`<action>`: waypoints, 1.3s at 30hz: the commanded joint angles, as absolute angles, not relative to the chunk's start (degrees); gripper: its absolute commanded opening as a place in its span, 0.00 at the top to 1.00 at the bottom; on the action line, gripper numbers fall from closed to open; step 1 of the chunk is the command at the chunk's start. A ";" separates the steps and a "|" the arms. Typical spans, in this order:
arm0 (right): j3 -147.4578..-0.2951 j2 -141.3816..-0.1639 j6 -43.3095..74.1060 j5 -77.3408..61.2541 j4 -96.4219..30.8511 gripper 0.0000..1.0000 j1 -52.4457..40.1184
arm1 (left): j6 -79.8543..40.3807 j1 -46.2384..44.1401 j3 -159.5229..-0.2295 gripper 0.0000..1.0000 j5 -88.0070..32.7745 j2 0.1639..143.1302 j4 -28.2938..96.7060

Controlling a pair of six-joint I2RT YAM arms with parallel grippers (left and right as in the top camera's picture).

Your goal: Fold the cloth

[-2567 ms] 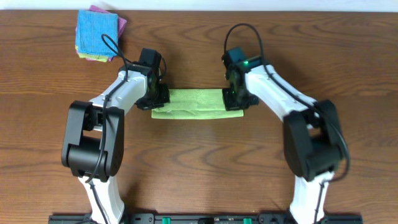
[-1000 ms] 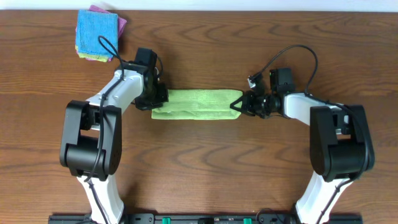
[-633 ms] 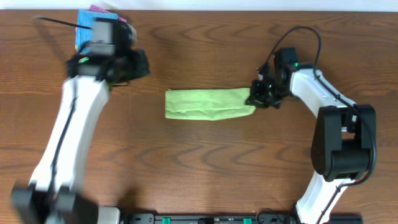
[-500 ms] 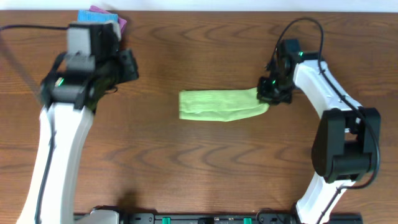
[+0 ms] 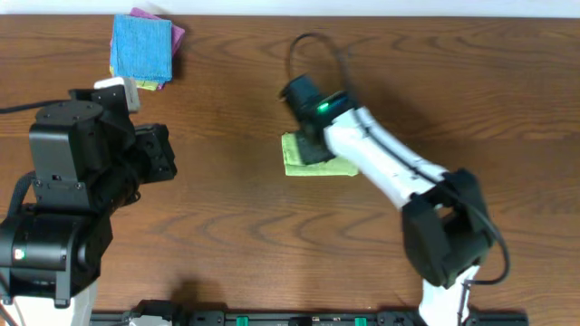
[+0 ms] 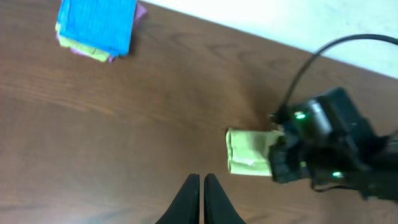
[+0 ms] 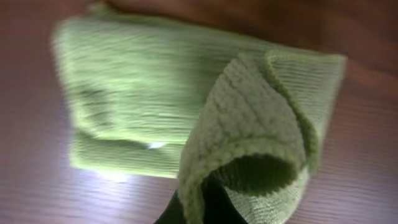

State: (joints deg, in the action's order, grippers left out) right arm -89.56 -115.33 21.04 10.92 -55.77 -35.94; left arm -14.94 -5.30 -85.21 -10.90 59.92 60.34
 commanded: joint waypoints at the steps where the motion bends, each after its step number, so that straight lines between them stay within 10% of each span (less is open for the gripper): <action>1: -90.17 -117.60 23.46 13.10 -54.76 0.98 -38.09 | -14.09 -5.21 -85.03 0.94 -10.13 59.70 61.56; 9: -90.17 -118.26 26.13 10.85 -51.31 0.98 -38.81 | -14.09 -5.21 -85.01 0.94 -10.11 59.70 62.83; 12: -90.17 -118.26 26.06 -0.45 -47.64 0.56 -39.13 | -13.76 -5.21 -84.99 0.94 -10.09 59.81 62.81; 16: -90.17 -118.26 23.53 -19.42 -41.74 0.27 -39.40 | -12.80 -5.21 -83.96 0.94 -8.32 60.34 61.06; 21: -92.49 -116.57 21.63 -23.38 -42.63 0.41 -35.51 | -12.84 -5.21 -80.05 0.84 -8.75 61.73 56.45; 22: -93.45 -115.90 20.25 -23.38 -43.83 0.47 -34.15 | -12.84 -5.21 -78.83 0.62 -9.13 62.13 55.37; 23: -94.50 -115.20 18.90 -23.29 -45.39 0.83 -32.62 | -12.82 -5.21 -77.03 0.29 -10.31 62.63 53.95; 24: -95.88 -114.19 17.96 -22.04 -47.68 0.99 -30.57 | -12.82 -5.21 -75.16 0.19 -11.49 63.24 52.45; 25: -97.14 -113.32 17.96 -19.53 -50.02 0.98 -28.82 | -12.82 -5.21 -72.82 0.02 -13.13 64.03 50.35; 32: -99.55 -110.06 14.28 -4.05 -60.93 0.99 -17.32 | -20.10 -5.39 -54.04 0.05 -43.88 75.79 19.79; 39: -94.37 -110.13 10.22 -8.69 -59.64 0.98 -9.50 | -30.79 -8.91 -46.96 0.05 -49.65 93.23 -1.32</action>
